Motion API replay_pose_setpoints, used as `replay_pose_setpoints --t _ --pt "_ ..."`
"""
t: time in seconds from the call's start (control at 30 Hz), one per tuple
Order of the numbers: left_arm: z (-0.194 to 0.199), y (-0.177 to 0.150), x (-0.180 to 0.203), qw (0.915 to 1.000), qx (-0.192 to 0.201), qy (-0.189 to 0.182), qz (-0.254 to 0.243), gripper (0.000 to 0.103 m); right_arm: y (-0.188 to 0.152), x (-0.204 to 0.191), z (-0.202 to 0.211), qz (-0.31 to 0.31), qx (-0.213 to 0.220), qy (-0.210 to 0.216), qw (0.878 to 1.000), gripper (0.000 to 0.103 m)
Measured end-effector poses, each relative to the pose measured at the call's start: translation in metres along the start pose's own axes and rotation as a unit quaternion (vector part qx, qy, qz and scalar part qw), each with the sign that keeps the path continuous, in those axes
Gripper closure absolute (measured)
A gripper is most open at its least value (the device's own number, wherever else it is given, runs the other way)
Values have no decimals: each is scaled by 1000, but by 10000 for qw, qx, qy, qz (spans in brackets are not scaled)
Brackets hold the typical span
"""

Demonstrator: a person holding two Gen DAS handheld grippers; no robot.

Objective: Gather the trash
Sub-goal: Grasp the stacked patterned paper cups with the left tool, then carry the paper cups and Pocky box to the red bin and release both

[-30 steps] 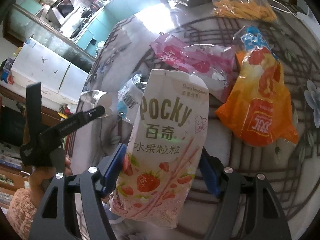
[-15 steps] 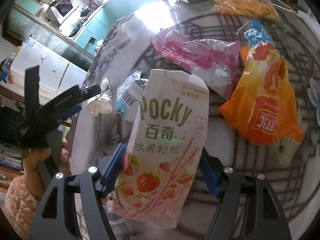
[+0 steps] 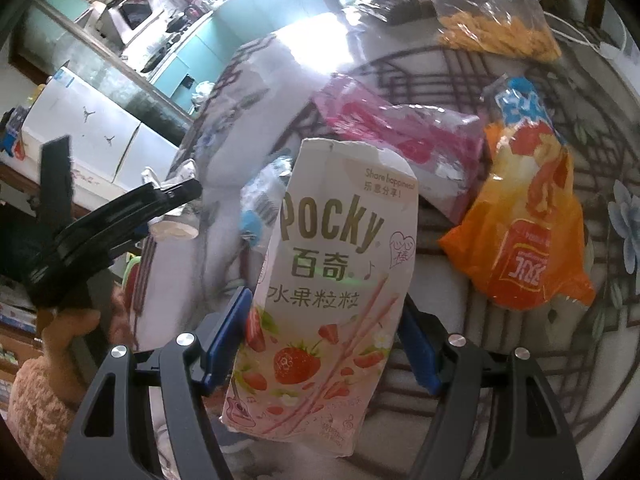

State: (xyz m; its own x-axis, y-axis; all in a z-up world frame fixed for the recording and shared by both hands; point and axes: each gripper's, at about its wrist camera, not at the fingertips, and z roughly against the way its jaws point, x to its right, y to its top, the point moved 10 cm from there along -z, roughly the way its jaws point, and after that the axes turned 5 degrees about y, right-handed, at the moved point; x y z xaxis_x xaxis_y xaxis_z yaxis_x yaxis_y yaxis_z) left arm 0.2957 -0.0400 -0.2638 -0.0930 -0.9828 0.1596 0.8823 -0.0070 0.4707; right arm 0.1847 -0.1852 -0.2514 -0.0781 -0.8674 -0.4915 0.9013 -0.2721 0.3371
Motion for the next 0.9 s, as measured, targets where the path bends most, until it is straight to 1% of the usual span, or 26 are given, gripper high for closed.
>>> replay_pose_setpoints --t 0.07,0.23,0.4,0.5,0.67,0.8,0.9 --pt "25 -4 3 9998 173 -57 -109 48 -2 -9 3 113 23 23 9999 34" --pt "66 -22 7 9991 308 -201 -212 48 -6 -30 13 330 139 59 9993 34" --pt "104 -46 -1 9988 389 -251 -157 48 -13 -48 36 593 417 -45 9974 34" --pt "122 -52 -6 9982 506 -286 -124 48 -19 -51 46 580 479 -77 9971 34" --pt "158 -57 -15 9962 836 -104 -211 48 -21 -68 65 732 710 -66 9948 34" --pt "177 -62 -25 9943 1038 75 -229 48 -23 -81 71 859 782 -58 9932 34" --pt "185 -66 -34 9936 1117 106 -136 48 -25 -92 75 960 830 -14 9919 34"
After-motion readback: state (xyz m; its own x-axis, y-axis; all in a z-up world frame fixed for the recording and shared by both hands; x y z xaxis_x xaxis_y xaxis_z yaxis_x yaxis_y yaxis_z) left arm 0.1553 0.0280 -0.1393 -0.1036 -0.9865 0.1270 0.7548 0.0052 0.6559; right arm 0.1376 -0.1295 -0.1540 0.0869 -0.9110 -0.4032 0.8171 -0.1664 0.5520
